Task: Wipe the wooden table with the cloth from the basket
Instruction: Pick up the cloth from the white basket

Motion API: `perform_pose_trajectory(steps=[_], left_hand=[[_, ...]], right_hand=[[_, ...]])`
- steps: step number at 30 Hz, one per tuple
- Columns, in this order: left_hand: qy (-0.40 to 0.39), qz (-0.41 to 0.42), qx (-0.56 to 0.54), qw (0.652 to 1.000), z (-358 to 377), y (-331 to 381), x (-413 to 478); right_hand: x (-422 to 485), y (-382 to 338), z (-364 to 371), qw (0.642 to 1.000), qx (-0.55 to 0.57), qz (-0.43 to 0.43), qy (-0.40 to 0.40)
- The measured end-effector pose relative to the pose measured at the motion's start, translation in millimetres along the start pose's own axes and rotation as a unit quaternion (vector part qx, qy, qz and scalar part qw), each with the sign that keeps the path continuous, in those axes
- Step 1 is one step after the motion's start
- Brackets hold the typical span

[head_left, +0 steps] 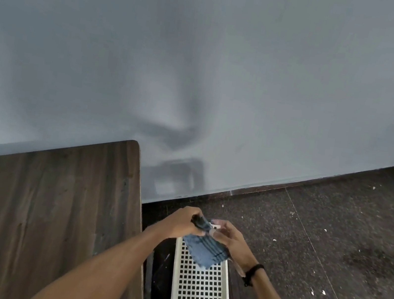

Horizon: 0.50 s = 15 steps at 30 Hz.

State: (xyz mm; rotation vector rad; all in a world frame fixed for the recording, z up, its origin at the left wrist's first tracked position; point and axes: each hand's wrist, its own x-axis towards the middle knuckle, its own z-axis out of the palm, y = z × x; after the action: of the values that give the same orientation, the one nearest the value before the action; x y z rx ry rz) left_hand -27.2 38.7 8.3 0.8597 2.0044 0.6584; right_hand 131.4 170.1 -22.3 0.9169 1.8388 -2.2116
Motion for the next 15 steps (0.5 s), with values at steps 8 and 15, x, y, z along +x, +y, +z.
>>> perform_pose_trajectory(steps=[8, 15], left_hand=[[0.097, 0.061, -0.053, 0.992, -83.5, 23.4, -50.0], [0.346, -0.052, 0.069, 0.934, -159.1, -73.8, -122.1]], right_hand=[[-6.3, -63.6, 75.5, 0.985, -0.067, -0.12, 0.102], [7.6, -123.1, 165.7, 0.887, -0.343, -0.181, 0.25]])
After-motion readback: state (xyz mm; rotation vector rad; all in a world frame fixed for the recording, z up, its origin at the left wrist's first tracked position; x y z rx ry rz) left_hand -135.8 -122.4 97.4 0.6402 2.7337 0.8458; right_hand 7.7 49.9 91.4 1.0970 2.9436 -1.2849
